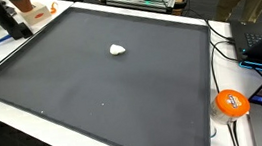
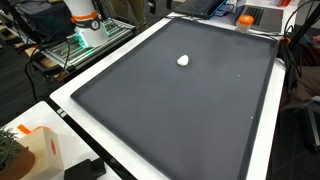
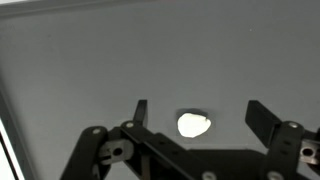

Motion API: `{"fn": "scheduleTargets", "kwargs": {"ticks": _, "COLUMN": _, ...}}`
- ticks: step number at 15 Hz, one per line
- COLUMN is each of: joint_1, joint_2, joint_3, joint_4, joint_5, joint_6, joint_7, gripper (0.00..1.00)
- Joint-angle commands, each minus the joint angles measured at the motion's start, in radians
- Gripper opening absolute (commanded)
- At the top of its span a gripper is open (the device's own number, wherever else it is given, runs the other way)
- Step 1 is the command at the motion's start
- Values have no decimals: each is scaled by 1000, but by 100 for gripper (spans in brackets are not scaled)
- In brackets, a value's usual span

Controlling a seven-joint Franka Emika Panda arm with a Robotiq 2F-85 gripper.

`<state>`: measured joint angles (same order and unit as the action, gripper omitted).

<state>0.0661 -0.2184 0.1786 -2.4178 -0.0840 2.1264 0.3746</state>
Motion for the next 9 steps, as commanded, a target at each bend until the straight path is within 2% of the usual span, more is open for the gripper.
{"fn": "scheduleTargets", "kwargs": {"ticks": 1, "joint_1": 6, "joint_2": 1, "joint_3": -6, "joint_4": 2, "joint_5": -1, "joint_6": -2, "joint_7": 1, "gripper": 100}}
{"fn": "scheduleTargets", "kwargs": {"ticks": 3, "joint_1": 7, "joint_2": 34, "joint_3": -7, "joint_4": 37, "joint_5": 42, "joint_6": -8, "joint_7": 38, "gripper": 100}}
{"fn": "scheduleTargets", "kwargs": {"ticks": 6, "joint_1": -2, "joint_2": 78, "joint_3": 5, "joint_4": 95, "joint_5": -2, "joint_6": -119, "joint_7": 139, "gripper": 100}}
{"fn": "scheduleTargets", "kwargs": {"ticks": 7, "joint_1": 2, "joint_2": 83, "joint_3": -3, "joint_4": 100, "joint_5": 32, "joint_6": -100, "joint_7": 152, "gripper": 100}}
{"fn": "scheduleTargets", "kwargs": {"ticks": 9, "joint_1": 1, "joint_2": 89, "joint_3": -3, "joint_4": 106, "joint_5": 25, "joint_6": -41, "joint_7": 225, "gripper": 100}}
